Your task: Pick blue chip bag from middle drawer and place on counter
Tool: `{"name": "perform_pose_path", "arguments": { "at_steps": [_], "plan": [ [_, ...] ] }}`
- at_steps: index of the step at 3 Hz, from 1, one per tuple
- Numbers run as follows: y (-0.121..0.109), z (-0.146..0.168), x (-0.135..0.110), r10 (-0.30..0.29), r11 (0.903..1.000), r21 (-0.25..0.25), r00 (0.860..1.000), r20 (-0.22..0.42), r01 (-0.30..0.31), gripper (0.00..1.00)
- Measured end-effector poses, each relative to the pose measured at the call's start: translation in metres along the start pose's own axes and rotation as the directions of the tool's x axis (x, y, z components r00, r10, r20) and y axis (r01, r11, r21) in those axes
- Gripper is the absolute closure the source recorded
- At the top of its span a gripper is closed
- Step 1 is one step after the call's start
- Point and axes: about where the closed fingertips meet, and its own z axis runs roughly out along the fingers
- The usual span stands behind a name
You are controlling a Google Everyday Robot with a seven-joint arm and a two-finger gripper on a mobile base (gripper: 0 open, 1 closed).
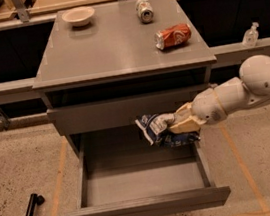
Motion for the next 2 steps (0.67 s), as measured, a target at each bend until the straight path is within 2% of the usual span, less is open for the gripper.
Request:
{"name": "perform_pose_path", "arguments": {
  "at_steps": [1, 2],
  "plan": [
    [-0.002, -0.044, -0.068, -0.158, 0.9863, 0.049, 0.987, -0.006, 0.158, 1.00],
    [-0.022, -0.080, -0.135, -0.273, 0.9546, 0.115, 0.962, -0.031, 0.275, 1.00]
  ]
}}
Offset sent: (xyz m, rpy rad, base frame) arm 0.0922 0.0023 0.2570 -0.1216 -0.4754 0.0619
